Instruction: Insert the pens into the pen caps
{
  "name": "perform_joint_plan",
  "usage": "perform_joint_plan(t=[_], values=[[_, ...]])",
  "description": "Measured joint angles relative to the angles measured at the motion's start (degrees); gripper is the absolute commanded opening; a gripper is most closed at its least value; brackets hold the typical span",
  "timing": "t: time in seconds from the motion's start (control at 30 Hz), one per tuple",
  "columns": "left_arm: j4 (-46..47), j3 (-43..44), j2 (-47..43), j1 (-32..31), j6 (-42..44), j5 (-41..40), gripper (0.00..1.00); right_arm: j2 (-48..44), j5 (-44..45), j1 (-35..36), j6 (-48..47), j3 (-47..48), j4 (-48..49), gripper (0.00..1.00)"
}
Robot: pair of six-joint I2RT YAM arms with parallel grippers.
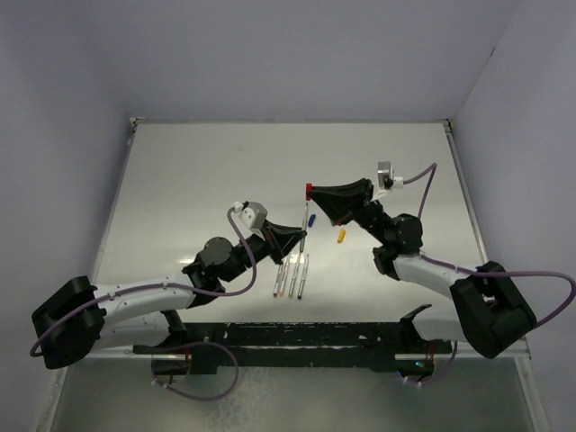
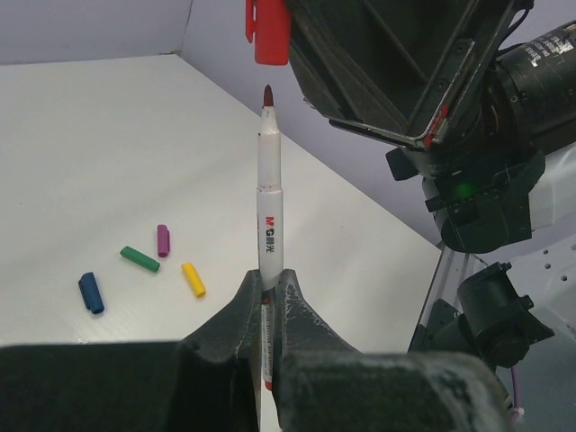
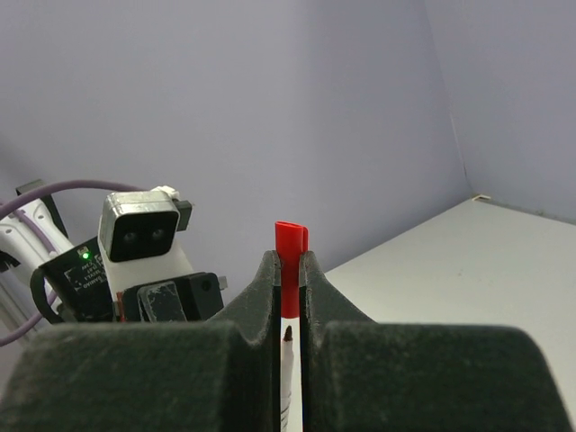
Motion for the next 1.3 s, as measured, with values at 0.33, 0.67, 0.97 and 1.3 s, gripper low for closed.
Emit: perform_joint_plan(t=[0.33, 0.67, 0.97, 1.3], values=[[0.59, 0.24, 1.01, 0.00, 0.00, 0.24, 0.00, -0.02, 0.00, 0.00, 0.52, 0.22, 0.00, 0.00], [1.18, 0.24, -0.31, 0.00, 0.35, -0.17, 0.00, -0.04, 0.02, 0.00, 1.01, 0.20, 0.17, 0.00], [1.20, 0.24, -0.28, 0.00, 0.44, -0.20, 0.00, -0.04, 0.02, 0.00, 1.66, 0.20, 0.17, 0.00], [1.66, 0.24, 1.07, 0.00, 0.42, 0.00, 0.00, -0.04, 0.04, 0.00, 1.73, 0.20, 0.15, 0.00]])
